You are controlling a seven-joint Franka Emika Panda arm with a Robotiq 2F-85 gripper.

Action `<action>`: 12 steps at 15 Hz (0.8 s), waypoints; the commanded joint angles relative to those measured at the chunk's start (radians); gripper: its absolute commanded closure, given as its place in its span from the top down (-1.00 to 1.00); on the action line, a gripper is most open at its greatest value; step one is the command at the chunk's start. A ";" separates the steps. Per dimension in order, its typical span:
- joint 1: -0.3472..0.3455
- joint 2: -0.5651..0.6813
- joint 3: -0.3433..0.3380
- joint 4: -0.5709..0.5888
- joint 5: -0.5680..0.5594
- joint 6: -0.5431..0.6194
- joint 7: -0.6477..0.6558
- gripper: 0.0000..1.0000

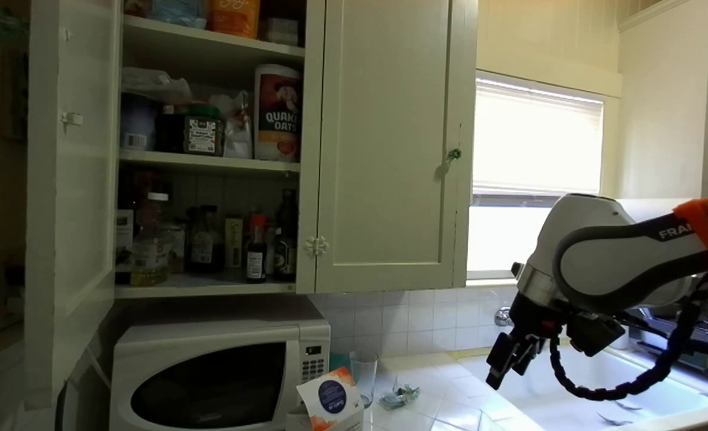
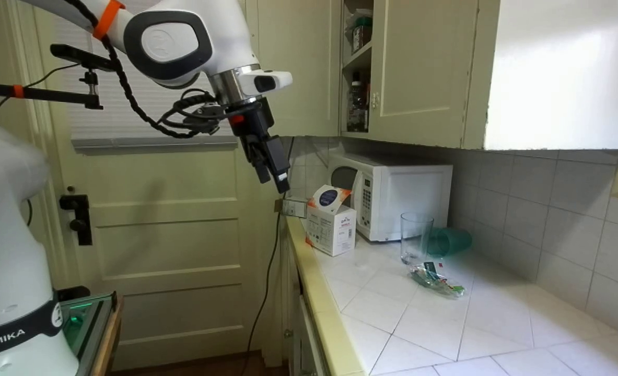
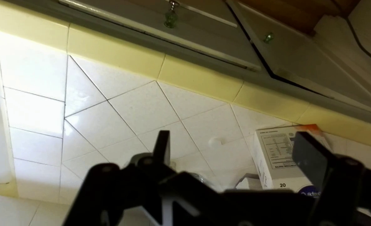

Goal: Open the right cabinet door then put the white box on the bottom shelf.

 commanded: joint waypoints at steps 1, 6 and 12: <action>0.042 0.070 -0.019 0.021 0.051 0.081 -0.014 1.00; 0.045 0.061 -0.028 0.055 0.078 0.165 -0.001 1.00; -0.032 -0.038 0.007 0.128 0.042 0.347 0.082 1.00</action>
